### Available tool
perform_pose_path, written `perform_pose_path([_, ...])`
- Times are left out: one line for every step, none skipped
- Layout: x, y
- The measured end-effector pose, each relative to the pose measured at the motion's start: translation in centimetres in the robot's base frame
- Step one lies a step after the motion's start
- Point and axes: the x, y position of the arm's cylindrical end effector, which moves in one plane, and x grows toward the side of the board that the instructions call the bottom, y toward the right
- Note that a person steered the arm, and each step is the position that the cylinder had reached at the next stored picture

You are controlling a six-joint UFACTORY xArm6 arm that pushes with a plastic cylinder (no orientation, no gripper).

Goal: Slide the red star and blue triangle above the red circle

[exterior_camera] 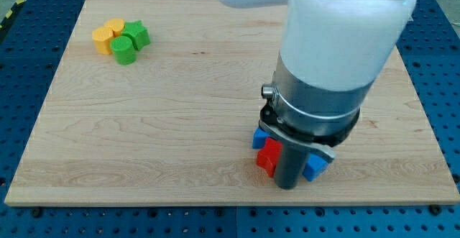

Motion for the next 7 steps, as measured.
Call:
perform_pose_path([-1.8,-3.1])
perform_pose_path([-4.6,-5.1])
perform_pose_path([-7.5,-6.8])
perform_pose_path([-10.0,-7.6])
perform_pose_path([-10.5,-8.1])
perform_pose_path([-8.1,-8.4])
perform_pose_path([-8.3,-5.9])
